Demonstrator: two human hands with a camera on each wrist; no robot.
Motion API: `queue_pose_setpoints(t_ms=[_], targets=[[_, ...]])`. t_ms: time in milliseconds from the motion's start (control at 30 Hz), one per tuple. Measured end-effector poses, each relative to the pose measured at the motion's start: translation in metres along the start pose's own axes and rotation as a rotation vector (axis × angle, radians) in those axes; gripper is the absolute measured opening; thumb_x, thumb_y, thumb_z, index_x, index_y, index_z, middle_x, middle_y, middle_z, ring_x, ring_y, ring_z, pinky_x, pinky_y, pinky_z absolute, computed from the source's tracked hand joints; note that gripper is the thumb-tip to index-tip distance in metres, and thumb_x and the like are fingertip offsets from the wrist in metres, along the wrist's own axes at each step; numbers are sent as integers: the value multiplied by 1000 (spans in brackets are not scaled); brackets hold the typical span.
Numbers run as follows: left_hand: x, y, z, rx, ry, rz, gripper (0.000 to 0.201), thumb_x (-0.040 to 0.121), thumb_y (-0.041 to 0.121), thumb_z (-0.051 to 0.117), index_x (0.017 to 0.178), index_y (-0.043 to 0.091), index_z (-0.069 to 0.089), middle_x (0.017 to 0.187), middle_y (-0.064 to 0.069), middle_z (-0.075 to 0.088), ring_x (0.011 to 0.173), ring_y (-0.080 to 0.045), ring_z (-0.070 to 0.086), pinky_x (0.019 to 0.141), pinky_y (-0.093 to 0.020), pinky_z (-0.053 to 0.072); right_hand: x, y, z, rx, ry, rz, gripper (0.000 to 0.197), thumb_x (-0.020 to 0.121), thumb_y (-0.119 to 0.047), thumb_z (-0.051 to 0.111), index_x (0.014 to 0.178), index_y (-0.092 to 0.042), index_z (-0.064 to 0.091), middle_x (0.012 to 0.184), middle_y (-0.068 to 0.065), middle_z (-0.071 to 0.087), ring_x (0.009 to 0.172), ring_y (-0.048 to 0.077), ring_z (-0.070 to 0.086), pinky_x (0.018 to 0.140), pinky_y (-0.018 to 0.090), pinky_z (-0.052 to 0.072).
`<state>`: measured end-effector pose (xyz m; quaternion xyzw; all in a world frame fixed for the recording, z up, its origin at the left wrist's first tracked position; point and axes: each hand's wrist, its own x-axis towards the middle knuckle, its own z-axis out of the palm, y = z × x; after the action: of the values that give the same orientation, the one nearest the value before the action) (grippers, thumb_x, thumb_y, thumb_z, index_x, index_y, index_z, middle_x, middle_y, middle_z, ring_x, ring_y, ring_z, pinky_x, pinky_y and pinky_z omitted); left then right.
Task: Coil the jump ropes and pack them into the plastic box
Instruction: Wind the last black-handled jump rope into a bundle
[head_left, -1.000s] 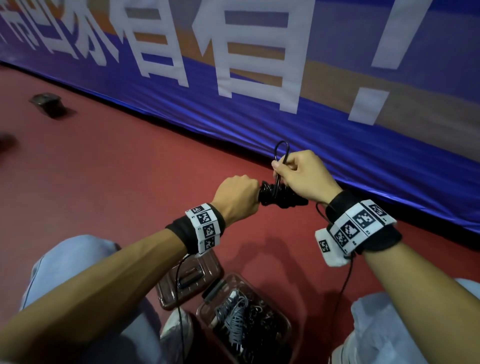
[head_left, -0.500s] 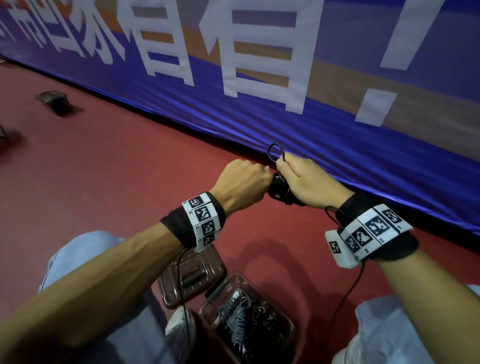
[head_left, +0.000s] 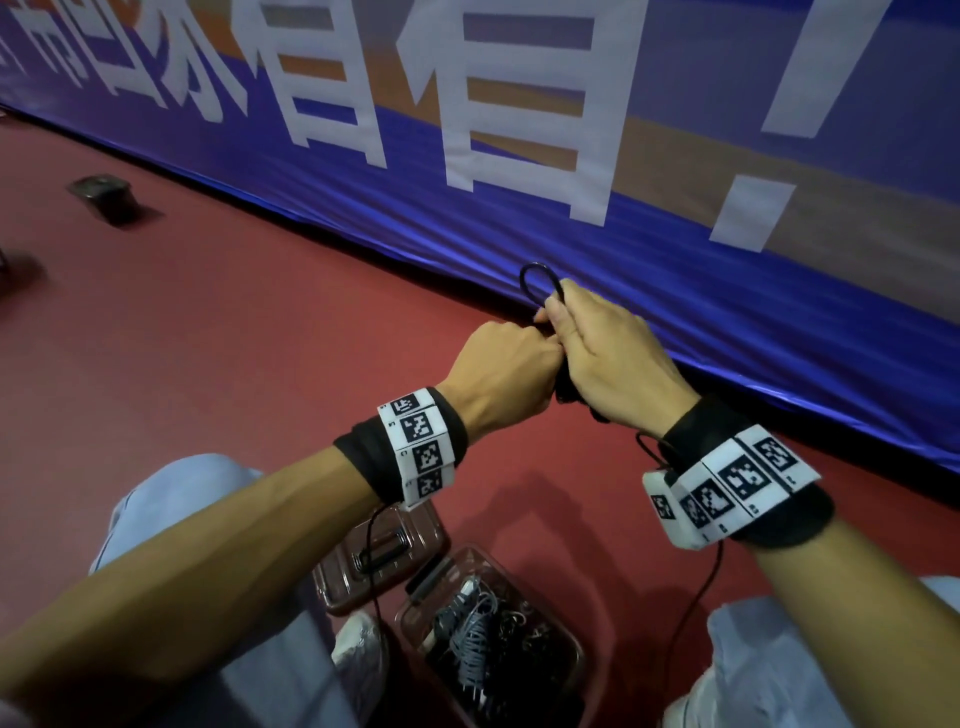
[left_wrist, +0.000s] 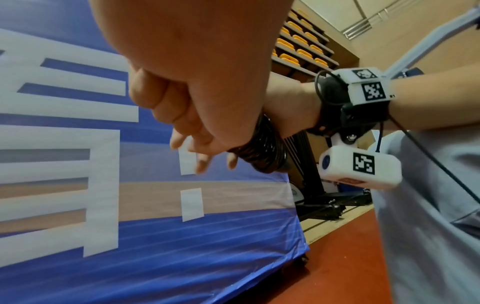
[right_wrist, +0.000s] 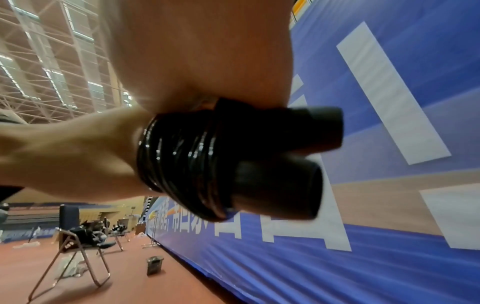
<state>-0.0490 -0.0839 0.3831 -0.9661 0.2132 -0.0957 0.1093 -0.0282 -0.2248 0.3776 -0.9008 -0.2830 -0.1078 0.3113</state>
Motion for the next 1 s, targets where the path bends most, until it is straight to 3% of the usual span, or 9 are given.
queue_pose_setpoints(t_ms=[167,333,400,467,567,667,767,900,1000], targets=[[7,-1,2,99,6,8,35,92,17,48,126,11,56,94,-10,70,82,-40,66,57,-38,32,-1,8,9,10,67,209,31,111,-39,28,90,-21,43,81,-6,64,74,27,59,67,41,42],[5,-15,-5,151,16,64,7,76,16,61,68,16,62,64,-2,66,50,-28,63,46,-25,8,6,8,13,187,38,361,40,110,-31,32,88,-6,53,90,13,68,88,35,62,79,46,47],[7,-20,0,194,61,103,9,70,18,65,63,19,61,56,2,61,40,-23,58,45,-24,11,7,7,11,264,-7,415,42,110,-29,33,90,-1,56,86,15,66,81,27,65,75,32,49],[6,-20,6,180,127,164,12,68,15,72,63,17,61,54,1,59,39,-25,57,44,-24,15,5,3,10,303,-36,454,39,110,-28,32,88,-5,56,77,8,62,62,8,64,54,19,46],[5,-17,11,70,139,241,24,56,11,81,58,13,57,52,-4,59,39,-29,56,45,-23,19,4,5,17,204,-31,432,40,110,-27,32,81,-8,51,78,9,60,75,24,61,67,37,42],[2,-15,18,-36,98,253,20,63,13,76,72,12,58,65,-6,63,50,-32,60,46,-28,25,4,11,24,73,-14,474,38,110,-31,29,77,-17,44,77,0,55,79,31,55,69,36,33],[-3,-17,31,-254,68,250,27,87,33,62,99,10,52,94,-6,60,71,-30,62,59,-35,44,7,17,25,-55,-4,485,31,109,-31,28,89,-17,46,97,12,64,96,37,61,74,38,34],[-5,-31,30,-574,48,336,24,102,32,52,109,9,54,99,0,57,82,-23,59,72,-26,43,10,22,26,-30,-31,498,32,109,-32,29,91,-15,49,102,17,65,100,40,62,76,39,38],[-5,-38,30,-624,99,351,24,105,29,48,111,6,50,102,-6,63,81,-30,60,69,-38,46,13,21,23,61,-29,500,34,108,-29,32,85,-16,54,96,10,65,94,36,62,80,41,46]])
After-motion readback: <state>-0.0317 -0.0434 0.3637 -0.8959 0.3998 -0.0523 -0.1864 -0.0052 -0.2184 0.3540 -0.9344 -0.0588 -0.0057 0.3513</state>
